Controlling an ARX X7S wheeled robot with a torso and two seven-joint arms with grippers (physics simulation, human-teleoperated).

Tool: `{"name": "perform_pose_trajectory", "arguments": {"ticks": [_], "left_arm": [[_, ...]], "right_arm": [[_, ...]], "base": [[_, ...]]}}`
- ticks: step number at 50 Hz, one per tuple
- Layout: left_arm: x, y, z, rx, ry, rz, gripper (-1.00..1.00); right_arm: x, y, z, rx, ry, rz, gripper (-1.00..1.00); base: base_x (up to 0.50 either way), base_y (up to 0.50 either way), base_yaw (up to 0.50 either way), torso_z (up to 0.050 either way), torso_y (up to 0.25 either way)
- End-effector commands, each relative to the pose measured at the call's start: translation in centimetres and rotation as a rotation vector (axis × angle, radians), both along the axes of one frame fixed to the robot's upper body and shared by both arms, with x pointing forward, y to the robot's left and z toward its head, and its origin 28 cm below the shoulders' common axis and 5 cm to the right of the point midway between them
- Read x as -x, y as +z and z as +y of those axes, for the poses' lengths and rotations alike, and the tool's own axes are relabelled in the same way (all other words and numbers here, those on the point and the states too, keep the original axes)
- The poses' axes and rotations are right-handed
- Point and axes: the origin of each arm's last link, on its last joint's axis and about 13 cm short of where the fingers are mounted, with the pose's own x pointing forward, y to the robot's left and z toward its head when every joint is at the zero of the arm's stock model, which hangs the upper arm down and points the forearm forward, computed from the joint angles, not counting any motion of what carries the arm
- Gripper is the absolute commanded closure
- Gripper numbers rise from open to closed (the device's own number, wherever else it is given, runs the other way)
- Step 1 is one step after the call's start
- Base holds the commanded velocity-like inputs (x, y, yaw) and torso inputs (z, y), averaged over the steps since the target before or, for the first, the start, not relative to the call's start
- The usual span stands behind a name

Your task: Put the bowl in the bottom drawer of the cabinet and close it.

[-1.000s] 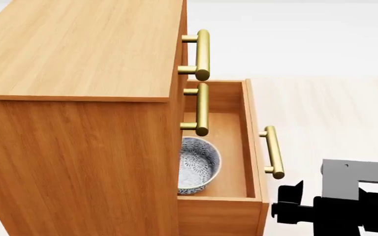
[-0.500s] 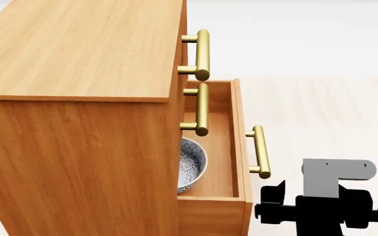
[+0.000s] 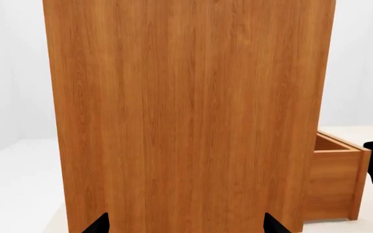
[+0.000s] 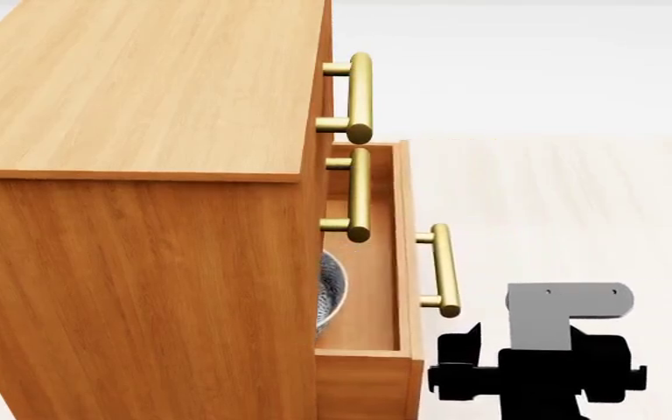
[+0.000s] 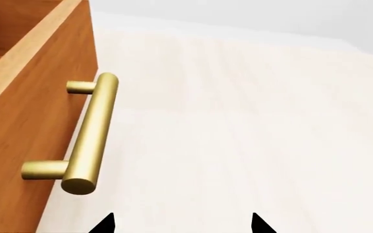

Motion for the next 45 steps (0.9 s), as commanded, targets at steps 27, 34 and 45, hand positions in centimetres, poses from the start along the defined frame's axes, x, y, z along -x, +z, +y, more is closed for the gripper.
{"name": "perform_pose_trajectory", "arguments": {"ticks": [27,34,45], "left_arm": [[0.0,0.4,0.0,0.004,0.0,-0.002,-1.0],[0.0,0.1,0.0,0.006,-0.001,-0.003,-1.0],[0.1,0.1,0.0,0.009,-0.001,-0.005,-1.0]], "right_arm": [[-0.7,-0.2,2.6,-0.025,0.07,0.013,-1.0],[-0.8,-0.4,3.0,-0.026,0.081,0.017,-1.0],[-0.9,-0.4,3.4,-0.027,0.091,0.02,-1.0]], "base": [[0.0,0.0,0.0,0.0,0.0],[0.0,0.0,0.0,0.0,0.0],[0.0,0.0,0.0,0.0,0.0]]}}
